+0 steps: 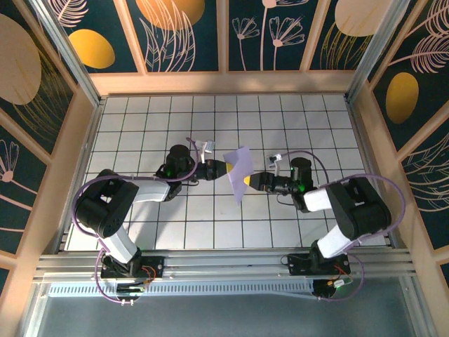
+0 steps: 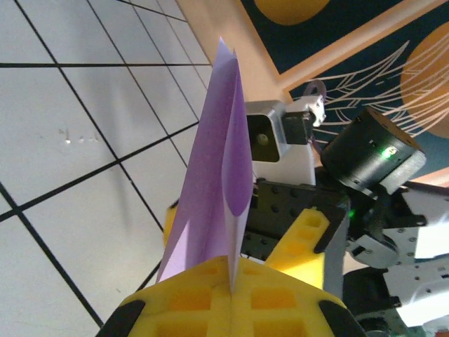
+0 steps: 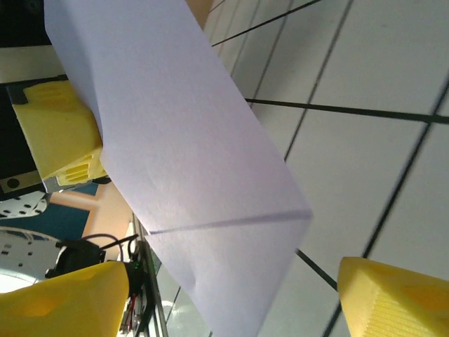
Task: Fold a paper plane with a square sheet of paper (fold left side to right side)
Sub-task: Place the paper at the center of the table.
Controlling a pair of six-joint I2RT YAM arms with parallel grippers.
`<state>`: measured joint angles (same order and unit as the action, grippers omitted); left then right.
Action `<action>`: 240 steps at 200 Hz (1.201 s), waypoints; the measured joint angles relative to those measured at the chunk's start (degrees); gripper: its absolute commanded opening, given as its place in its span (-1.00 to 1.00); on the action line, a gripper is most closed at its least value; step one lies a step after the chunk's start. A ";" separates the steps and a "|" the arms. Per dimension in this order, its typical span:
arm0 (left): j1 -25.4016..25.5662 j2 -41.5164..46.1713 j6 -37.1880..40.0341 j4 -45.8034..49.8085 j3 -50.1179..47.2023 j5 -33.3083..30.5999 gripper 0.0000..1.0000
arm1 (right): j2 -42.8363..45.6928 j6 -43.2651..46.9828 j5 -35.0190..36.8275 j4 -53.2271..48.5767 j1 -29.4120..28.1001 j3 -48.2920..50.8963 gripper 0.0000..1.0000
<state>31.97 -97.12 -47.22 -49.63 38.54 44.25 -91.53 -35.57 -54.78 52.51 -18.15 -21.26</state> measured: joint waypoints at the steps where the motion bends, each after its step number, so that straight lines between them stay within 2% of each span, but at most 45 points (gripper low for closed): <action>1: 0.00 0.00 -0.02 -0.07 0.00 0.13 -1.00 | -0.11 -0.09 -0.07 0.15 -0.04 -0.04 0.45; 41: 0.00 -0.11 0.79 1.73 0.00 0.26 -1.00 | -5.20 -3.96 -2.45 8.09 -0.28 -2.47 0.18; 83: 0.00 -0.17 2.32 5.31 -0.87 -2.40 -1.00 | -5.33 -4.90 -3.41 9.57 0.55 -3.56 -0.01; 183: 0.00 -0.94 3.98 6.91 -2.95 -2.71 -1.00 | -4.50 2.32 -2.10 -4.63 0.96 -10.71 -0.31; 205: 0.00 -1.66 4.26 7.91 -2.99 -2.71 -1.00 | -4.52 4.04 -1.38 -8.20 0.42 -12.94 -0.53; 218: 0.00 -1.68 4.52 8.31 -2.99 -2.78 -0.80 | -4.63 5.25 -0.66 -10.40 0.04 -14.38 -0.75; 230: 0.00 -1.62 5.05 8.87 -2.99 -3.30 -0.53 | -4.85 6.23 -0.24 -12.00 -0.07 -15.52 -0.98; 240: 0.00 -1.27 5.31 10.38 -2.99 -4.48 -0.46 | -5.07 6.45 0.55 -13.51 -0.13 -16.13 -1.00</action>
<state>31.97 -98.39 -41.91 -39.24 35.55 39.77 -96.60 -29.12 -54.24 39.00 -18.28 -37.39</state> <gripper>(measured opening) 0.219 0.044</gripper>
